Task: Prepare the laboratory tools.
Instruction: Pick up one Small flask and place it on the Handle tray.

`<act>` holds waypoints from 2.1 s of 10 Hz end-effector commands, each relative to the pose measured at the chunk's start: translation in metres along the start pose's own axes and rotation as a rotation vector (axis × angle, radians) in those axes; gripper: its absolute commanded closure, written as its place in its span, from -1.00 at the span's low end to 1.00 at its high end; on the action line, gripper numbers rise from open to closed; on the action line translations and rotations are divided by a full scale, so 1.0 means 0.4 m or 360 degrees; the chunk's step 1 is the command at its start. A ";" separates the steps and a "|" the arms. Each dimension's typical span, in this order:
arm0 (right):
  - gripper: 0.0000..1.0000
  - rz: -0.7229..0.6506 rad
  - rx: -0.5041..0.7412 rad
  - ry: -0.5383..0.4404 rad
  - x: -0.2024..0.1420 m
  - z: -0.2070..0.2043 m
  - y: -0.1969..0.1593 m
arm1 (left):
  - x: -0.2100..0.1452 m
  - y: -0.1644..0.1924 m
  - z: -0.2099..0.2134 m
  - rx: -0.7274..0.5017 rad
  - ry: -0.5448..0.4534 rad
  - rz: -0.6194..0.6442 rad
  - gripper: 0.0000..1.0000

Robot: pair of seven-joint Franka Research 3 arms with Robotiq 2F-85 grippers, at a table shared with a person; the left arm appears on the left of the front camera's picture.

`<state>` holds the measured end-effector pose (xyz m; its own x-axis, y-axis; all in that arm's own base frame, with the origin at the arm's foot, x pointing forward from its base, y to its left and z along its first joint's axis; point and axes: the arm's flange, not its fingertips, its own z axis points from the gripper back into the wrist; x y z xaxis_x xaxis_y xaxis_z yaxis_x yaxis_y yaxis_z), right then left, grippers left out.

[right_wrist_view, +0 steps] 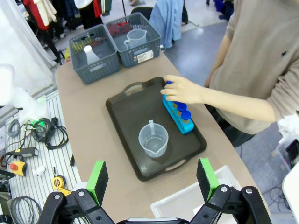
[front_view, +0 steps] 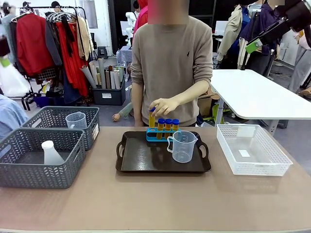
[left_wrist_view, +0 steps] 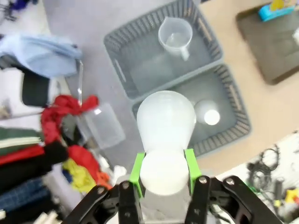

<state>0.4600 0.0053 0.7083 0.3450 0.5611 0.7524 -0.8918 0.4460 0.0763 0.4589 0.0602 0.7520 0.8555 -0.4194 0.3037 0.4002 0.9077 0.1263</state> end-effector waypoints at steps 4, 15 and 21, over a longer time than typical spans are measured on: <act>-1.00 0.0007 0.0005 -0.0007 0.003 -0.001 0.004 | 0.046 -0.039 0.086 0.0027 -0.0071 -0.0169 1.00; -1.00 0.0007 0.0005 -0.0007 0.003 -0.001 0.004 | 0.219 -0.278 0.262 -0.0231 -0.0044 -0.1086 1.00; -1.00 0.0007 0.0005 -0.0007 0.003 -0.001 0.004 | 0.349 -0.538 0.104 -0.0423 -0.0080 -0.1787 1.00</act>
<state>0.4600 0.0061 0.7085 0.3441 0.5625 0.7518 -0.8923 0.4451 0.0754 0.4752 -0.1950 0.8054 0.0352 -0.9830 0.1799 0.9890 0.0601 0.1349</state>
